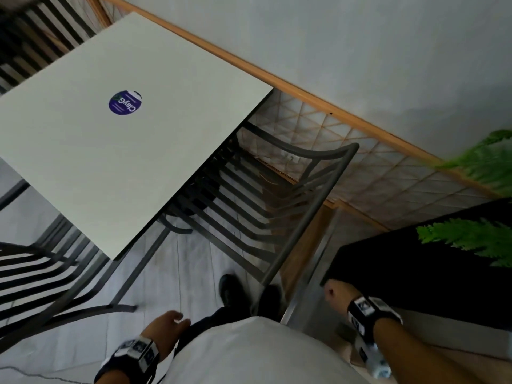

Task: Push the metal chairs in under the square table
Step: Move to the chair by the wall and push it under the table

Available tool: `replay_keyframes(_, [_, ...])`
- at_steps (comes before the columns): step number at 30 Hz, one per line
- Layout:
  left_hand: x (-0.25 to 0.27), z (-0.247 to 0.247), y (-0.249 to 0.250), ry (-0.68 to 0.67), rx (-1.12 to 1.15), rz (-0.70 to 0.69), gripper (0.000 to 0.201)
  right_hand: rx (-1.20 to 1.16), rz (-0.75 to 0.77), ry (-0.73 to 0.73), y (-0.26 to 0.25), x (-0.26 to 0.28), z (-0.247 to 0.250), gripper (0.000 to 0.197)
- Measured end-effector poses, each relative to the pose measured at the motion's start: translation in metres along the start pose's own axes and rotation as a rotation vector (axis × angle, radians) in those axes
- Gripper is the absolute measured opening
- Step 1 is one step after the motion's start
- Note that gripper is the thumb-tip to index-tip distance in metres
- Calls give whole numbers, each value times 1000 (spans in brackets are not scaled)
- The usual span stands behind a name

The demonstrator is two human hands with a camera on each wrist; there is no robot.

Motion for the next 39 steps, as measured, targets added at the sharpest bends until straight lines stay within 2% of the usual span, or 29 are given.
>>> replay_keyframes(2, [-8,3,-18,5,-21,40,35,-27,-10,-61,4,3,-21,10])
replay_keyframes(6, [-29,13,-46,-28,-72,128,39,-17,-22,-50,-8,23,-35,25])
replay_keyframes(11, [-46,36,-29,-26,-141,106,41,-96,-99,33,-6,15,-23,28])
replay_keyframes(15, [-52,49,-2,34,-110,36,40,-177,-104,110,1,5,53,14])
replay_keyframes(21, [-52,34,47,88,6,-36,40,-225,-205,428,17,-47,217,28])
replay_keyframes(23, [-52,18,60,62,18,-33,43,-190,-244,511,17,-59,266,35])
replay_keyframes(26, [-47,-9,78,5,3,-46,46,-47,-276,605,13,-79,322,32])
replay_keyframes(31, [-39,-43,105,-28,-4,-66,44,59,-278,562,12,-121,360,41])
replay_keyframes(35, [-35,-54,120,-4,65,-34,44,-243,-301,362,10,-145,359,27])
replay_keyframes(39, [-36,-60,130,-15,125,5,49,-324,-269,355,30,-193,362,35])
Point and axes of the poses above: each hand's wrist, its own x-axis away from the middle knuckle, its own z-axis out of the back of the hand, y = z × x, the point moved 2 cm from there along -x, towards the middle knuckle, and after that the axes turned 13 degrees about x, right-handed, at the moved point
